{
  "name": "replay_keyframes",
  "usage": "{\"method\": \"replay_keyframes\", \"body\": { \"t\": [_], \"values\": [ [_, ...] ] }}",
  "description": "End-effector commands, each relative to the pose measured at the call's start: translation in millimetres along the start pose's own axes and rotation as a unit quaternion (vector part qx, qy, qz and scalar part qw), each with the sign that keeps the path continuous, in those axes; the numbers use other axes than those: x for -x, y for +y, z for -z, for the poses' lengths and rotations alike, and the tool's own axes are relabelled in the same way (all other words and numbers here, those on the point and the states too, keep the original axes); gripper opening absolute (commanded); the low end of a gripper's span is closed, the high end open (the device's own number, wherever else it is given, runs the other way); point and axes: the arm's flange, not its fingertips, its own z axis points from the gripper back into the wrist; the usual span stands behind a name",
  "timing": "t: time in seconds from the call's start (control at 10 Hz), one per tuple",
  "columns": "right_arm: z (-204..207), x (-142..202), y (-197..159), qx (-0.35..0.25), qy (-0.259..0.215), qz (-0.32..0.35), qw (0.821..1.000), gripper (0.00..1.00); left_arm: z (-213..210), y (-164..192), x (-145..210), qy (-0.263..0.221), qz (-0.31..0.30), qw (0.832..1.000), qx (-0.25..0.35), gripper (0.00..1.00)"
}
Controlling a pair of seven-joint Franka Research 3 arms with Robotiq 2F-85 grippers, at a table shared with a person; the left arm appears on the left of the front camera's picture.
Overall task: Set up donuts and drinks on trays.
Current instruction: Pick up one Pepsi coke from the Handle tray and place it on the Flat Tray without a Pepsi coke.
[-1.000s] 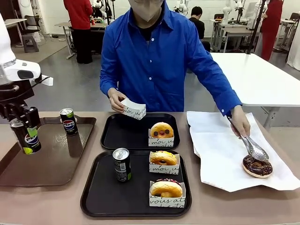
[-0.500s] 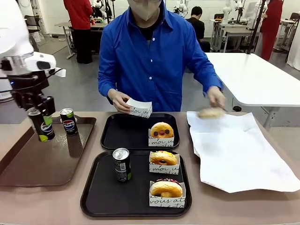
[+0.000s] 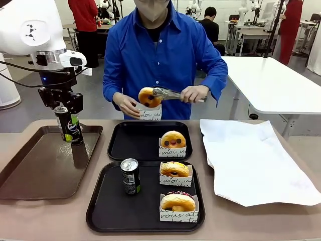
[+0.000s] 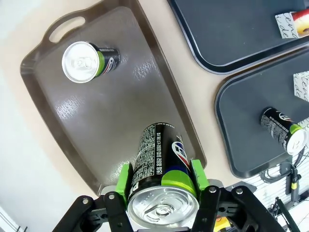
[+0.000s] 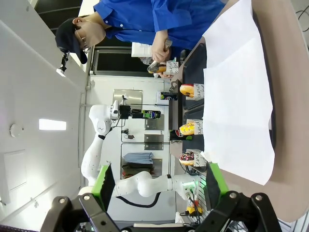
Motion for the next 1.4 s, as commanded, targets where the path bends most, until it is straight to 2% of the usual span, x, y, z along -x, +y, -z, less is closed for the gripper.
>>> {"method": "replay_keyframes", "body": {
  "t": [0.0, 0.6, 1.1, 1.3],
  "values": [
    [0.8, 0.4, 1.2, -0.006, -0.003, 0.000, 1.000, 1.00, -1.7, 2.5, 7.0, -0.006, 0.005, 1.000, -0.001, 0.59],
    [0.8, 0.4, 1.2, -0.006, -0.003, 0.000, 1.000, 1.00, 1.2, 0.1, 1.7, 0.001, 0.001, 1.000, 0.000, 0.59],
    [0.8, 0.4, 1.2, -0.006, -0.003, 0.000, 1.000, 1.00, -26.0, -26.9, -68.2, -0.019, 0.006, 1.000, 0.004, 0.59],
    [0.8, 0.4, 1.2, -0.006, -0.003, 0.000, 1.000, 1.00, -23.9, -39.3, -97.9, -0.027, 0.007, 0.999, 0.015, 0.59]
  ]
}}
